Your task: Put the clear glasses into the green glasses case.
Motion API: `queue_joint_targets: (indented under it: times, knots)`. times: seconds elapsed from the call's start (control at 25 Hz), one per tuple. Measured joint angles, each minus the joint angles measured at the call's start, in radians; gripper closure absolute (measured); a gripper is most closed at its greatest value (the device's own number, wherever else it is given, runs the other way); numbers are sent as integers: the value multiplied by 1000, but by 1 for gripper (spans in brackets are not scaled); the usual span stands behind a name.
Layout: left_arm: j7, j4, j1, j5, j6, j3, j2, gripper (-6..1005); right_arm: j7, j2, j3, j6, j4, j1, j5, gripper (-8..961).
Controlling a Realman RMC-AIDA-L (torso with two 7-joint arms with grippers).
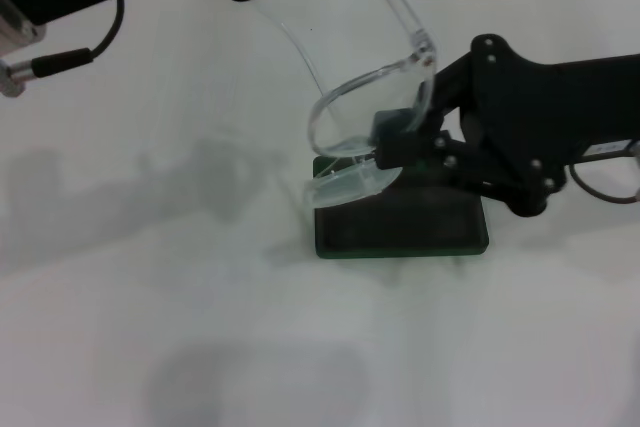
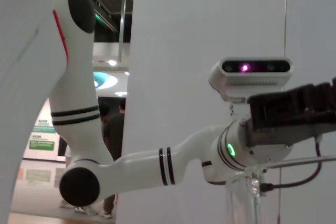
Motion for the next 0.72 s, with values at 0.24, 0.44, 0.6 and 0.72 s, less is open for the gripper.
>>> queue_joint_targets:
  times: [0.24, 0.44, 0.6, 0.72]
  knots:
    - [-4, -1, -3, 5, 0, 7, 1, 967, -22, 1, -7, 24, 3, 5, 4, 895]
    - [-7, -31, -29, 39, -1, 20, 2, 967, -27, 2, -8, 23, 3, 9, 21, 895]
    - [-10, -57, -51, 64, -1, 22, 3, 967, -27, 2, -9, 22, 3, 15, 26, 895]
    - [-11, -61, -54, 74, -1, 23, 4, 967, -28, 1, -9, 23, 1, 17, 27, 895]
